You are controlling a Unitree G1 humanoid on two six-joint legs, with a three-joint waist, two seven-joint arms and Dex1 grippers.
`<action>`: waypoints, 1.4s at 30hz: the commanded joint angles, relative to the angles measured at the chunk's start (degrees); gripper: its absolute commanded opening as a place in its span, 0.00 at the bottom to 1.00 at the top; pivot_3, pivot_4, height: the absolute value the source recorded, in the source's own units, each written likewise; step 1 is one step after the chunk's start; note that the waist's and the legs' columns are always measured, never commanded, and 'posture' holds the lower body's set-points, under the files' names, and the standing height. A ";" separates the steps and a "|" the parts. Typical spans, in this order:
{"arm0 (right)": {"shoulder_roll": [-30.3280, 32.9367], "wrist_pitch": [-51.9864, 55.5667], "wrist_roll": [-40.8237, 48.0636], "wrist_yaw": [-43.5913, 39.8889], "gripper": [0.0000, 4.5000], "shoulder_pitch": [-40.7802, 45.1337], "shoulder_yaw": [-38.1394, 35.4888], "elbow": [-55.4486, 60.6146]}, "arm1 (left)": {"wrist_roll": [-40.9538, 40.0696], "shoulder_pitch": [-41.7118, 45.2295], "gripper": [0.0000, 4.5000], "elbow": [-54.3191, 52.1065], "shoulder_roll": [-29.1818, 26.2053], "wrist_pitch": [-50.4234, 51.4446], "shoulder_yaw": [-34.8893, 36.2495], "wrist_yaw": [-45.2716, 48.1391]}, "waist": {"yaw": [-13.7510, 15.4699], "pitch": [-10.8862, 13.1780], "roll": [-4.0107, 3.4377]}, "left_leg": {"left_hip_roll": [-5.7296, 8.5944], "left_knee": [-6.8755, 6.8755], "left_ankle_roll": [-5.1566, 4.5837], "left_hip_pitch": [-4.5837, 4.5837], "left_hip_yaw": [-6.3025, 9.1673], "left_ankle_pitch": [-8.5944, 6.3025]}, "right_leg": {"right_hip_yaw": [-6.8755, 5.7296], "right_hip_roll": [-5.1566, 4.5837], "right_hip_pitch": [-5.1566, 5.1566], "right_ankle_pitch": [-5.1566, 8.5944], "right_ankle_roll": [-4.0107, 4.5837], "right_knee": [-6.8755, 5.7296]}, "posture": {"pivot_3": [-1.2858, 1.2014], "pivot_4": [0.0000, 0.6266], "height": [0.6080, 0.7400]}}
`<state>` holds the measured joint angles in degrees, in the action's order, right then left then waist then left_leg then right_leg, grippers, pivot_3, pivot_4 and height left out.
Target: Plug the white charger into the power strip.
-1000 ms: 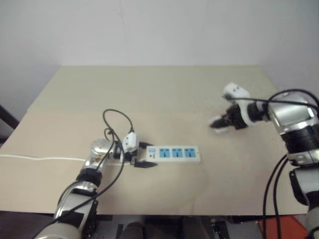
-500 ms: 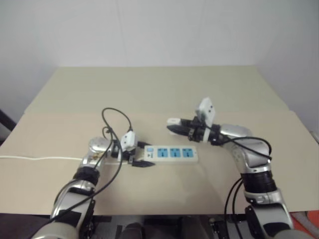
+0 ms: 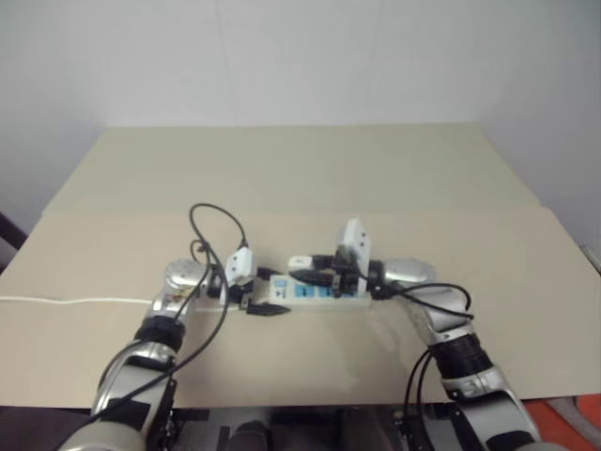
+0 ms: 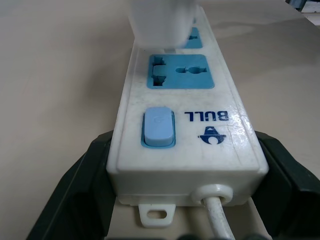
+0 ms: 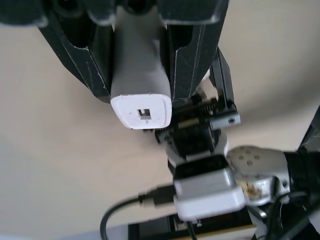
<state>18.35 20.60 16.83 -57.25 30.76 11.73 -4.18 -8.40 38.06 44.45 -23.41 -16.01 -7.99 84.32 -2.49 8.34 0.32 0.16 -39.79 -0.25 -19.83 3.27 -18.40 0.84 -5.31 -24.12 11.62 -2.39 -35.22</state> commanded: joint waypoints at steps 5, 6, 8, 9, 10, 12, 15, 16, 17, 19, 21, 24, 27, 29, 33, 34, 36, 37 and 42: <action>-2.05 -4.86 -1.37 -0.08 0.24 1.71 0.62 -4.31 | 0.91 -1.17 0.73 -1.97 -0.82 0.39 -1.51 0.87 | -0.05 0.00 0.00 | -0.01 0.00 0.00 0.02 0.00 0.00 | 0.00 0.01 0.00 0.00 0.00 -0.01 | 0.52 0.24 1.00; -2.12 -5.18 -1.49 -0.15 0.24 1.92 0.62 -4.90 | 0.88 -1.28 0.73 -2.16 -0.88 0.45 -1.54 0.91 | -0.04 0.00 0.00 | -0.01 0.00 0.00 0.02 0.00 0.00 | 0.00 0.01 0.01 0.00 0.00 -0.01 | 0.52 0.24 1.00; -2.25 -5.82 -1.72 -0.24 0.24 2.40 0.65 -6.05 | 0.79 -1.62 0.73 -2.62 -1.06 0.58 -1.54 0.94 | 0.01 0.00 0.00 | 0.00 0.00 0.00 0.02 0.00 0.00 | 0.00 0.01 0.00 0.00 0.00 -0.01 | 0.52 0.24 1.00; -2.29 -5.97 -1.75 -0.36 0.24 2.58 0.68 -6.40 | 0.75 -1.75 0.73 -2.83 -1.16 0.66 -1.55 0.94 | -0.02 0.00 0.00 | 0.00 0.00 0.00 0.02 0.00 0.00 | 0.00 0.01 0.01 0.00 0.00 -0.01 | 0.52 0.24 1.00; -2.38 -6.11 -1.77 -0.46 0.24 2.73 0.69 -6.74 | 0.71 -1.89 0.73 -3.05 -1.25 0.75 -1.56 0.92 | -0.07 0.00 0.00 | 0.00 0.01 0.00 0.02 0.00 0.00 | 0.00 0.01 0.00 0.00 0.00 -0.01 | 0.52 0.24 1.00; -2.54 -6.51 -1.89 -0.73 0.24 2.87 0.84 -7.34 | 0.63 -2.15 0.73 -3.43 -1.42 0.92 -1.57 0.86 | -0.11 0.00 0.00 | -0.01 0.01 0.00 0.02 0.01 0.00 | 0.00 0.01 0.00 0.00 0.00 -0.01 | 0.52 0.24 1.00; -2.37 -7.27 -2.23 -1.28 0.24 2.45 0.91 -8.04 | 0.61 -2.41 0.73 -3.84 -1.64 1.07 -1.56 0.69 | -0.12 0.00 0.00 | -0.01 0.01 0.00 0.05 0.00 0.00 | 0.02 0.01 0.01 0.00 0.00 -0.02 | 0.52 0.24 1.00; -1.91 -7.54 -2.36 -1.65 0.24 2.14 0.78 -8.26 | 0.61 -2.51 0.73 -3.99 -1.74 1.13 -1.53 0.61 | -0.12 -0.01 0.00 | -0.01 0.01 0.00 0.06 0.00 0.00 | 0.02 0.02 0.02 0.00 0.00 -0.03 | 0.52 0.24 1.00; -1.44 -7.71 -2.47 -1.99 0.24 1.88 0.66 -8.41 | 0.59 -2.58 0.73 -4.12 -1.82 1.21 -1.50 0.54 | -0.12 -0.01 0.00 | -0.01 0.01 0.00 0.07 0.00 0.00 | 0.02 0.02 0.02 0.00 0.00 -0.03 | 0.52 0.24 1.00; -0.02 -8.07 -2.63 -2.80 0.24 1.22 0.15 -8.75 | 0.56 -2.76 0.73 -4.38 -2.03 1.31 -1.44 0.46 | -0.03 -0.01 0.00 | -0.01 0.02 0.00 0.08 0.00 0.00 | 0.03 0.02 0.02 0.00 0.00 -0.04 | 0.52 0.24 1.00; 1.75 -8.36 -2.64 -3.83 0.24 0.50 -0.51 -9.14 | 0.50 -3.04 0.73 -4.63 -2.30 1.33 -1.41 0.40 | 0.10 -0.01 0.00 | 0.00 0.02 0.00 0.07 0.01 0.00 | 0.02 0.01 0.03 0.00 0.00 -0.03 | 0.52 0.24 1.00; 4.24 -8.90 -2.79 -5.09 0.24 -0.37 -1.41 -10.04 | 0.32 -3.52 0.73 -5.06 -2.74 1.32 -1.58 0.24 | 0.22 -0.01 0.01 | 0.00 0.02 -0.01 0.07 0.01 0.00 | 0.02 0.00 0.05 0.00 0.00 -0.02 | 0.52 0.24 1.00; 5.75 -9.49 -2.73 -5.69 0.24 -0.69 -1.93 -11.05 | 0.00 -3.73 0.73 -5.39 -3.13 1.47 -1.83 0.07 | 0.35 -0.01 0.01 | 0.00 0.02 -0.01 0.07 0.00 -0.01 | 0.02 0.00 0.06 0.00 0.00 0.00 | 0.52 0.24 1.00; 6.57 -10.07 -2.67 -5.85 0.24 -0.62 -2.14 -11.98 | -0.12 -3.75 0.73 -5.52 -3.33 1.60 -1.95 -0.07 | 0.36 -0.01 0.01 | 0.00 0.02 -0.01 0.07 0.00 -0.01 | 0.02 0.00 0.07 0.00 0.00 0.00 | 0.52 0.24 1.00; 7.89 -10.80 -2.18 -5.71 0.24 -0.87 -2.81 -13.22 | -0.29 -3.78 0.73 -5.63 -3.72 1.74 -2.04 -0.31 | 0.49 -0.01 0.01 | 0.00 0.01 -0.01 0.07 0.00 -0.01 | 0.02 0.00 0.09 0.00 0.00 0.00 | 0.52 0.24 1.00; 8.33 -10.83 -1.98 -5.70 0.24 -1.36 -3.14 -13.22 | -0.32 -3.83 0.73 -5.70 -3.84 1.79 -2.04 -0.42 | 0.53 -0.01 0.01 | 0.00 0.01 -0.01 0.07 0.00 -0.01 | 0.02 -0.01 0.09 0.00 0.00 0.01 | 0.52 0.24 1.00; 9.11 -11.15 -1.76 -5.75 0.24 -2.53 -3.47 -12.94 | -0.34 -3.94 0.73 -5.82 -4.00 1.89 -2.02 -0.74 | 0.71 -0.01 0.02 | 0.00 0.01 -0.01 0.07 0.00 -0.01 | 0.02 -0.01 0.09 0.00 0.00 0.01 | 0.52 0.24 1.00; 9.43 -11.42 -1.71 -5.66 0.24 -3.03 -3.48 -12.82 | -0.37 -3.98 0.73 -5.88 -4.06 1.93 -2.04 -0.90 | 0.84 -0.01 0.02 | 0.00 0.01 -0.01 0.07 0.00 -0.01 | 0.02 -0.01 0.10 0.00 0.00 0.02 | 0.52 0.24 1.00; 9.82 -11.70 -0.65 -3.33 0.24 -6.32 -3.60 -11.83 | -1.03 -4.02 0.73 -6.07 -4.15 2.50 -1.90 -2.06 | 1.51 -0.02 0.03 | 0.00 0.01 -0.02 0.08 0.00 -0.01 | 0.01 0.00 0.10 0.00 0.00 0.03 | 0.52 0.24 1.00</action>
<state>22.03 7.79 19.36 -62.90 27.75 12.85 -12.07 -9.80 35.08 37.72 -23.57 -13.86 -12.39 82.09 -0.98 8.31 0.35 0.16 -39.78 -0.27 -19.75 3.26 -18.41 0.86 -5.31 -24.01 11.62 -2.39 -35.19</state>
